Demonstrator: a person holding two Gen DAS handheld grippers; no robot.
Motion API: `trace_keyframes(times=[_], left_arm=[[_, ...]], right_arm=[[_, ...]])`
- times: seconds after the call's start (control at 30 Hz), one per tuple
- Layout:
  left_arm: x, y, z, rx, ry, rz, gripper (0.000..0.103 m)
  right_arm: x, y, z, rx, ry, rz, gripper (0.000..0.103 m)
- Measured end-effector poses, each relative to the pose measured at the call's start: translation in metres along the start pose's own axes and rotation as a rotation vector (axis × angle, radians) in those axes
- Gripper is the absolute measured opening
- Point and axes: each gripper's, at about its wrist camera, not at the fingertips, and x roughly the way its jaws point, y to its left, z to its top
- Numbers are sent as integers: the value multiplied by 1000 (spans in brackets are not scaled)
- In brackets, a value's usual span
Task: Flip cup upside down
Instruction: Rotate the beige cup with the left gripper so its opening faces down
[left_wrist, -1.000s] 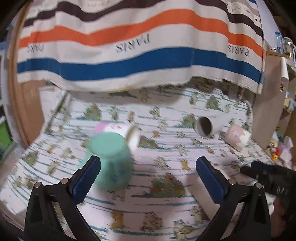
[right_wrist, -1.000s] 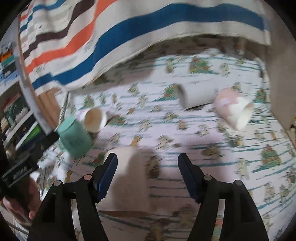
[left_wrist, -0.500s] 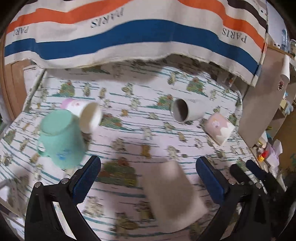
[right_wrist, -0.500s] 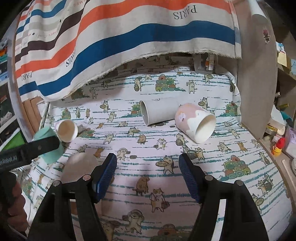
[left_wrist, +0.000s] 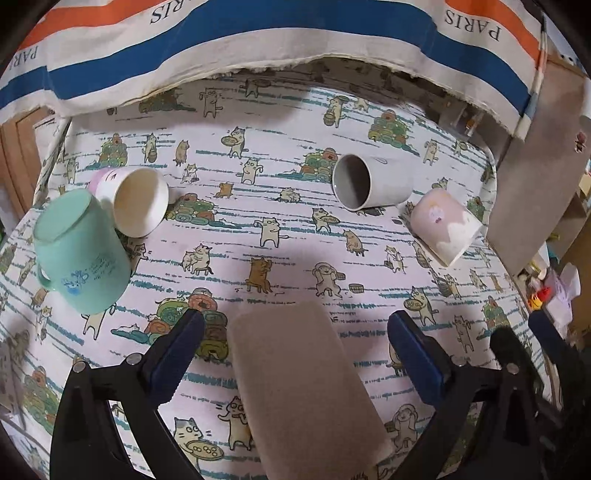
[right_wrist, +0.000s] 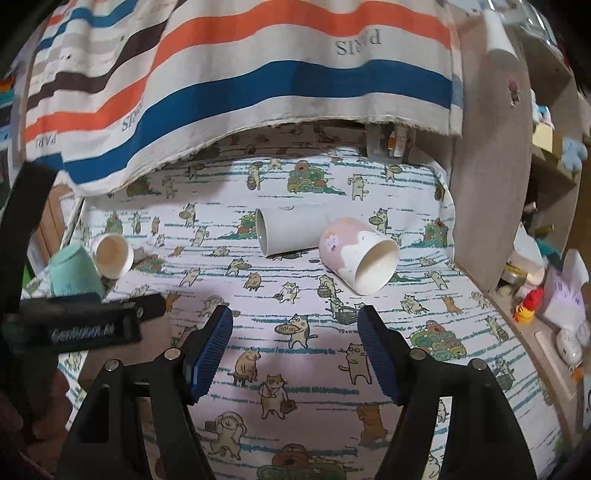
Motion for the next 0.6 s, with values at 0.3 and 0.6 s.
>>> trace_keyframes(times=[0.3, 0.6], left_arm=[[24, 5, -5, -26, 109, 52, 99], [33, 20, 3, -101, 174, -37, 76]], right_arm=[[7, -5, -4, 31, 34, 21, 72], [18, -1, -7, -4, 60, -22, 72]])
